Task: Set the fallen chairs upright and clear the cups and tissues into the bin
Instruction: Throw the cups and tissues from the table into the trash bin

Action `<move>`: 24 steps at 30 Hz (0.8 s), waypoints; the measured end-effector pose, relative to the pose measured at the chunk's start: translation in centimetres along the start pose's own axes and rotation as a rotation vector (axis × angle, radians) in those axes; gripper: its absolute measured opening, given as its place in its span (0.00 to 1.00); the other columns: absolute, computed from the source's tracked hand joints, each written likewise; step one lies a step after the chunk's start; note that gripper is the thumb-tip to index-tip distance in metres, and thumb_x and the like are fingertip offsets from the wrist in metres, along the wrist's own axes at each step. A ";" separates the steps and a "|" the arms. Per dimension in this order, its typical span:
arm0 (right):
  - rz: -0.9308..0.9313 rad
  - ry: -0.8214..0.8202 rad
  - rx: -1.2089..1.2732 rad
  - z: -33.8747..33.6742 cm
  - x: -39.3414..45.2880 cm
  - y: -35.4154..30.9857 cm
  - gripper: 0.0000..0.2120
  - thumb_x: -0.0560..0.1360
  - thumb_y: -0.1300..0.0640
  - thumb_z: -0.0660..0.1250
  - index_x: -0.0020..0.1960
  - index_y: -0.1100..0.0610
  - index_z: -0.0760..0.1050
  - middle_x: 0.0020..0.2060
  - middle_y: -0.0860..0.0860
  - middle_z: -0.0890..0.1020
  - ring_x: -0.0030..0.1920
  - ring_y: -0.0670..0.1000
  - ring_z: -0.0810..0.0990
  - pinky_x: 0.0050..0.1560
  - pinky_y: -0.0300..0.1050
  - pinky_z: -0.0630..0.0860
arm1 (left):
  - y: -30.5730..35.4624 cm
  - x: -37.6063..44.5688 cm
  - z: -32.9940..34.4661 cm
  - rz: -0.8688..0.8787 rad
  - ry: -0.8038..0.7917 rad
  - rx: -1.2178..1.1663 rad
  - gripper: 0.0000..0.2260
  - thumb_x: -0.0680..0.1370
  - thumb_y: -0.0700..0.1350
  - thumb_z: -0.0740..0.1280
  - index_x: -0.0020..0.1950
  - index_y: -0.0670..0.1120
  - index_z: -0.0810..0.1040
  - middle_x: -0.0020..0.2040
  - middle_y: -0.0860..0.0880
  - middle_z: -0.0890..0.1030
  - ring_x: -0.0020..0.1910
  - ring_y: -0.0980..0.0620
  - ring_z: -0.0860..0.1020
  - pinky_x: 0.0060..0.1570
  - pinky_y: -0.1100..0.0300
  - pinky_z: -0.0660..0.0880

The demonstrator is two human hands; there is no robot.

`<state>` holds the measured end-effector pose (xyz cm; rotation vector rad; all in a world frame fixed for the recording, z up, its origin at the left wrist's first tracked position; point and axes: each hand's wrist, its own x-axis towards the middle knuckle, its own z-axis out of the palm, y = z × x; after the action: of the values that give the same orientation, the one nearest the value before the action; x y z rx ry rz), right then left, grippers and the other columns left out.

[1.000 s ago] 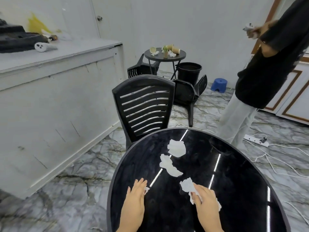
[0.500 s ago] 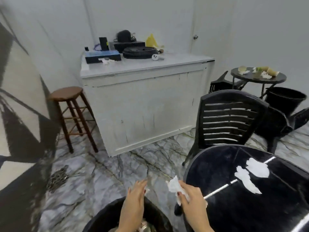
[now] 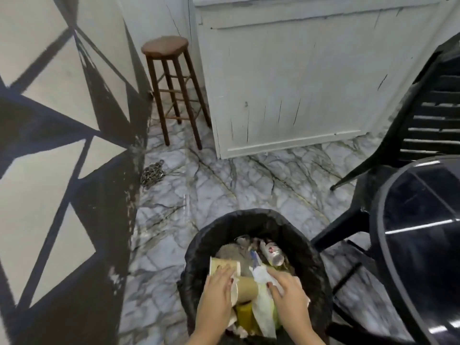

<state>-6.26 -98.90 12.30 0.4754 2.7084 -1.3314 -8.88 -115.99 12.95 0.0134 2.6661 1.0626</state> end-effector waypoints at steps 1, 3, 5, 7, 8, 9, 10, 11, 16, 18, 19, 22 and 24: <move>0.012 -0.016 -0.001 1.0 -0.1 1.0 0.15 0.75 0.60 0.65 0.61 0.52 0.76 0.53 0.46 0.78 0.52 0.42 0.66 0.57 0.35 0.64 | -1.0 -0.1 0.9 -0.010 -0.012 0.000 0.16 0.81 0.42 0.53 0.67 0.54 0.70 0.64 0.63 0.65 0.69 0.64 0.58 0.64 0.74 0.42; 0.039 -0.044 -0.009 3.0 -0.2 3.1 0.15 0.76 0.59 0.64 0.62 0.53 0.75 0.56 0.48 0.79 0.52 0.42 0.66 0.55 0.35 0.64 | -2.5 -0.2 2.6 -0.022 -0.036 -0.006 0.17 0.81 0.42 0.53 0.67 0.54 0.70 0.65 0.63 0.65 0.69 0.65 0.59 0.67 0.69 0.44; 0.039 -0.056 -0.017 4.6 -0.3 4.7 0.14 0.76 0.58 0.64 0.61 0.54 0.75 0.56 0.49 0.79 0.53 0.43 0.66 0.53 0.34 0.61 | -3.9 -0.3 4.2 -0.028 -0.051 -0.033 0.17 0.81 0.41 0.53 0.66 0.54 0.71 0.68 0.60 0.68 0.70 0.61 0.63 0.70 0.65 0.48; 0.062 -0.048 0.004 6.0 -0.5 6.1 0.13 0.76 0.59 0.64 0.60 0.55 0.76 0.56 0.51 0.80 0.52 0.45 0.68 0.52 0.34 0.61 | -5.3 -0.2 5.8 -0.061 -0.089 -0.050 0.17 0.81 0.40 0.55 0.65 0.57 0.71 0.69 0.56 0.70 0.69 0.59 0.65 0.69 0.67 0.52; 0.074 -0.047 0.019 6.6 -0.5 6.6 0.14 0.75 0.59 0.65 0.60 0.55 0.76 0.56 0.51 0.80 0.54 0.46 0.69 0.53 0.35 0.62 | -5.7 -0.1 6.2 -0.066 -0.107 -0.064 0.17 0.80 0.40 0.56 0.63 0.59 0.71 0.68 0.55 0.71 0.69 0.57 0.65 0.68 0.67 0.54; 0.096 -0.051 0.038 7.2 -0.5 7.0 0.14 0.75 0.59 0.65 0.61 0.55 0.76 0.57 0.52 0.79 0.56 0.48 0.71 0.55 0.36 0.63 | -6.0 0.0 6.6 -0.058 -0.115 -0.060 0.17 0.80 0.41 0.57 0.63 0.62 0.69 0.69 0.55 0.71 0.70 0.56 0.64 0.68 0.66 0.54; 0.120 -0.063 0.064 7.6 -0.4 7.3 0.17 0.74 0.58 0.66 0.62 0.55 0.74 0.59 0.51 0.78 0.60 0.49 0.72 0.58 0.37 0.64 | -6.3 0.1 6.7 -0.034 -0.117 -0.021 0.17 0.80 0.43 0.56 0.64 0.63 0.67 0.70 0.56 0.68 0.72 0.56 0.62 0.71 0.62 0.51; 0.152 -0.085 0.066 7.9 -0.4 7.5 0.20 0.73 0.55 0.67 0.65 0.53 0.71 0.63 0.50 0.76 0.64 0.50 0.70 0.63 0.40 0.63 | -6.4 0.1 6.6 -0.007 -0.122 0.056 0.17 0.81 0.48 0.55 0.67 0.64 0.63 0.73 0.58 0.63 0.73 0.57 0.57 0.73 0.57 0.47; 0.234 -0.178 -0.241 7.0 -0.6 6.9 0.39 0.70 0.32 0.59 0.74 0.45 0.49 0.74 0.40 0.54 0.76 0.48 0.45 0.73 0.55 0.39 | -5.3 -0.6 5.3 -0.068 -0.151 0.231 0.22 0.74 0.68 0.47 0.65 0.76 0.41 0.69 0.66 0.35 0.69 0.59 0.37 0.68 0.34 0.37; 0.247 -0.199 -0.213 5.9 -0.8 5.8 0.40 0.69 0.29 0.53 0.75 0.44 0.47 0.76 0.43 0.50 0.76 0.48 0.42 0.73 0.57 0.40 | -4.5 -0.9 4.5 -0.055 -0.150 0.239 0.24 0.67 0.75 0.40 0.62 0.78 0.38 0.70 0.65 0.35 0.69 0.59 0.36 0.69 0.35 0.38; 0.242 -0.204 -0.190 5.2 -1.0 5.1 0.42 0.66 0.26 0.50 0.75 0.44 0.47 0.76 0.43 0.50 0.75 0.47 0.42 0.74 0.56 0.41 | -4.2 -1.0 3.9 -0.038 -0.139 0.258 0.27 0.63 0.77 0.36 0.61 0.78 0.38 0.71 0.65 0.35 0.70 0.59 0.35 0.70 0.36 0.38; 0.187 -0.173 -0.176 2.1 -1.2 2.4 0.41 0.68 0.27 0.52 0.74 0.44 0.46 0.76 0.43 0.49 0.75 0.47 0.43 0.74 0.55 0.43 | -2.1 -1.2 1.6 0.013 -0.136 0.265 0.30 0.60 0.78 0.31 0.62 0.77 0.39 0.73 0.63 0.36 0.71 0.62 0.35 0.72 0.43 0.38; 0.160 -0.124 -0.186 -0.5 -1.1 -0.1 0.36 0.73 0.35 0.57 0.74 0.43 0.45 0.76 0.42 0.48 0.75 0.47 0.43 0.74 0.55 0.45 | 0.5 -0.8 -0.3 0.038 -0.163 0.262 0.25 0.67 0.75 0.39 0.64 0.75 0.42 0.75 0.62 0.37 0.71 0.62 0.36 0.72 0.45 0.39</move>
<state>-5.21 -98.79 12.93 0.5575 2.5976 -1.0230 -8.20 -115.92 13.70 0.1938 2.6431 0.6826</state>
